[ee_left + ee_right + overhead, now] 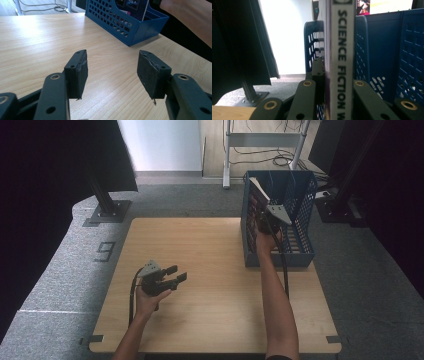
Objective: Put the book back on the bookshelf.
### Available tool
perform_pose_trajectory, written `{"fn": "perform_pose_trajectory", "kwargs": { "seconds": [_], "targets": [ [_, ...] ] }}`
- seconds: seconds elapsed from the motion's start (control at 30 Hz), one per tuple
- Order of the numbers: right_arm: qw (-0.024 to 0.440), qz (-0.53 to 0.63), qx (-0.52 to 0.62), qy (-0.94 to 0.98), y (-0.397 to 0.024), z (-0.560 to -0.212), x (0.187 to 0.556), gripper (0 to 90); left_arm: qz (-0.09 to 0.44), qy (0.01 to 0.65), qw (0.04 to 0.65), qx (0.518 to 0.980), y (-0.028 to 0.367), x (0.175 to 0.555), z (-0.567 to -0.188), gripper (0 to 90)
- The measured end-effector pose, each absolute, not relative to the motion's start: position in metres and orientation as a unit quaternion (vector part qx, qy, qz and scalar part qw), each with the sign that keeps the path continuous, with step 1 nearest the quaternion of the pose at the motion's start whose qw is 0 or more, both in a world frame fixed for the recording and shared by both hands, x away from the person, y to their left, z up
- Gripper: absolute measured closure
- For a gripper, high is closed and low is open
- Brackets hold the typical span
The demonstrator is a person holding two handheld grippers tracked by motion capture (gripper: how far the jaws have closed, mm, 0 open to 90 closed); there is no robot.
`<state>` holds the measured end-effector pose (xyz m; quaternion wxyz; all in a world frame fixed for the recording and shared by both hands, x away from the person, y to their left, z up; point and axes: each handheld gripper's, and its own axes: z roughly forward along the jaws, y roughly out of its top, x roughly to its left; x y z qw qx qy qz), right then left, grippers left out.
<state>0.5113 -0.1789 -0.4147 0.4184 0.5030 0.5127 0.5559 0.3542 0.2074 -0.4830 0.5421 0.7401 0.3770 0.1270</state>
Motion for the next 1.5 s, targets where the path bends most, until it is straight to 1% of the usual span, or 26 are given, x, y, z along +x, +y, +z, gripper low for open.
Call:
{"fn": "perform_pose_trajectory", "kwargs": {
  "seconds": [0.27, 0.6, 1.0, 1.2, 1.5],
  "targets": [
    [0.393, 0.541, 0.517, 0.534, -0.18, -0.411, 0.496, 77.7, 0.126, 0.375, 0.537, 0.745, 0.204, 0.354, -0.484, 42.0],
    [0.379, 0.531, 0.524, 0.547, -0.187, -0.415, 0.484, 77.6, 0.126, 0.369, 0.533, 0.751, 0.197, 0.353, -0.486, 42.0],
    [0.39, 0.527, 0.523, 0.544, -0.188, -0.415, 0.479, 80.5, 0.126, 0.369, 0.536, 0.749, 0.198, 0.352, -0.485, 42.0],
    [0.388, 0.537, 0.53, 0.529, -0.192, -0.416, 0.483, 81.0, 0.126, 0.37, 0.536, 0.748, 0.199, 0.353, -0.484, 42.1],
    [0.397, 0.543, 0.539, 0.507, -0.195, -0.414, 0.491, 81.1, 0.127, 0.373, 0.537, 0.746, 0.201, 0.354, -0.485, 42.0]
  ]
}}
